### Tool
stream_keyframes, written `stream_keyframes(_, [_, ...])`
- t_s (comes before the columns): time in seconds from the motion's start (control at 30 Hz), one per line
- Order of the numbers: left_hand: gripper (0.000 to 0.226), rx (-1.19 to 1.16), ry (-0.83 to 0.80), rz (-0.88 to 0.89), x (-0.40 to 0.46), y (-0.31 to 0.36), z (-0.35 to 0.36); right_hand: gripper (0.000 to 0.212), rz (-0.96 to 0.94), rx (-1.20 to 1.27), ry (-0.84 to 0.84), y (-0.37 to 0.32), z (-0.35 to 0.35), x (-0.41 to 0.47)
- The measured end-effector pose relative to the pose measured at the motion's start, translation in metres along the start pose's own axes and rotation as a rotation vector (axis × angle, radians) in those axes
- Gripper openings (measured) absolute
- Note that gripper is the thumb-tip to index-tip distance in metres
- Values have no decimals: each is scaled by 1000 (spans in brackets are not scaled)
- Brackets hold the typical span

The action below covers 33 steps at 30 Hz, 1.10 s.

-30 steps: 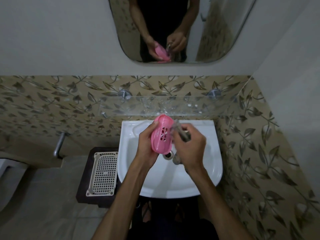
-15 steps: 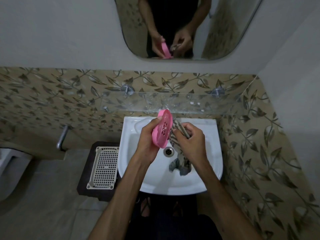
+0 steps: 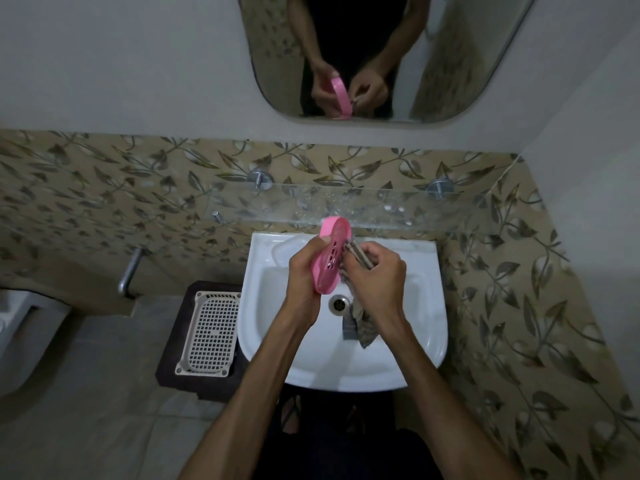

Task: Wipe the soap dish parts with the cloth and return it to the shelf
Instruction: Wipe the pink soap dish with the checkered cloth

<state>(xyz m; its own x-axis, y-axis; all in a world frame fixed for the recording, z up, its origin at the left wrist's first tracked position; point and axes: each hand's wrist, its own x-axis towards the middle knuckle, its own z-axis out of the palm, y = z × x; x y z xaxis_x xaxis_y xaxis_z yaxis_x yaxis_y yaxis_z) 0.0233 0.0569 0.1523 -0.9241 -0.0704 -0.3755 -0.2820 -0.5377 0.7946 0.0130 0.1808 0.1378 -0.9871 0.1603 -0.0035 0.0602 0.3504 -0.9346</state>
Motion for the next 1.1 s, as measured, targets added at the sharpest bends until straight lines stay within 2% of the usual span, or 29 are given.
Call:
stream_keyframes(0.13, [29, -31, 2, -10, 4, 2, -4, 9, 6, 35, -107, -1, 3, -12])
stream_keyframes(0.27, [30, 9, -19, 46, 0, -4, -4, 8, 45, 132, -7, -3, -1, 1])
stream_keyframes(0.43, [41, -79, 73, 14, 4, 3, -8, 9, -60, -12, -98, -2, 8, -24])
stream_keyframes(0.57, [32, -131, 31, 23, 3, 5, -5, 10, -12, 40, -28, -3, 10, -13])
stream_keyframes(0.73, [55, -222, 93, 9, 7, 8, -7, 18, -39, -13, -74, -2, 12, -24])
stream_keyframes(0.8, [56, -259, 85, -3, 6, 6, -7, 20, -103, -65, -67, 0, 10, -21])
stream_keyframes(0.9, [48, -332, 82, -23, 9, 8, -14, 15, -261, -94, -163, -3, 10, -30])
stream_keyframes(1.03, [58, -401, 29, -114, 10, 11, -18, 3, -389, -124, -180, -5, 4, -25])
stream_keyframes(1.1, [59, -419, 6, -185, 11, 12, -17, 12, -504, -173, -243, -11, 6, -29])
